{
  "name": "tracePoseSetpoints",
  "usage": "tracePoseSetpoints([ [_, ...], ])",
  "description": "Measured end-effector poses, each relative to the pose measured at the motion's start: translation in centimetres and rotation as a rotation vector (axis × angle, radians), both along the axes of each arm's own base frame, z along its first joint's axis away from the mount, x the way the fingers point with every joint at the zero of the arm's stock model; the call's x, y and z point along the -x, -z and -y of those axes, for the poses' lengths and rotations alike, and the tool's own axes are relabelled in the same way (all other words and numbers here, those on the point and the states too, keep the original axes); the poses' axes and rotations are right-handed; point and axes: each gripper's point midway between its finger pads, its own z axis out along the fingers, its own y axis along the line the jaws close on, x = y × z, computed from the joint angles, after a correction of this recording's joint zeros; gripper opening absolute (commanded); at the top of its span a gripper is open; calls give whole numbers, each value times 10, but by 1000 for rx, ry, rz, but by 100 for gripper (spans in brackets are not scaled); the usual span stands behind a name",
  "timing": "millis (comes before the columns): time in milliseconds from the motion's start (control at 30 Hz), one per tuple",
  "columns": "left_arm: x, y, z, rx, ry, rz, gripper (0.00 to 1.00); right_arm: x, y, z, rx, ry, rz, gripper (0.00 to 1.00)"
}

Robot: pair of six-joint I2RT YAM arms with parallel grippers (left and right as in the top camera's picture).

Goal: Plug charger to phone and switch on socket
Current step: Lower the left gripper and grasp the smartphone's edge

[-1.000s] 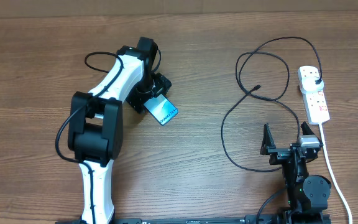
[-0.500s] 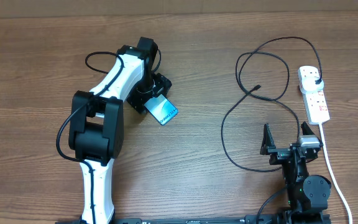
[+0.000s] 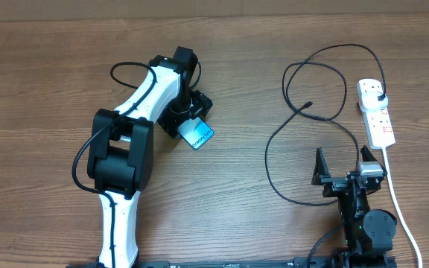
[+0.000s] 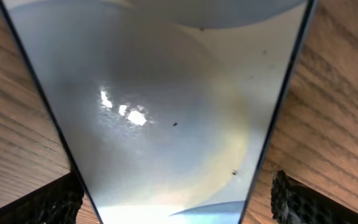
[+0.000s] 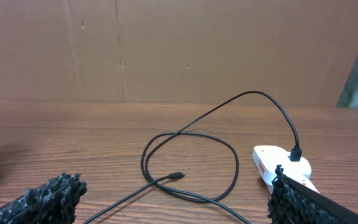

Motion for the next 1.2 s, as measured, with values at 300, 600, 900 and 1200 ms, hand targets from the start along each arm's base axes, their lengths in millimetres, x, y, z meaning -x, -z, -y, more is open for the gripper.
tracePoseSetpoints([
  [300,1,1,-7,-44,3,2,100,0,0,0,0,0,0,100],
  [600,0,2,-9,-66,11,10,100,0,0,0,0,0,0,100],
  [900,-1,2,-10,-74,0,15,100,0,0,0,0,0,0,100],
  [1200,-3,2,-10,-78,-32,20,96,0,0,0,0,0,0,100],
])
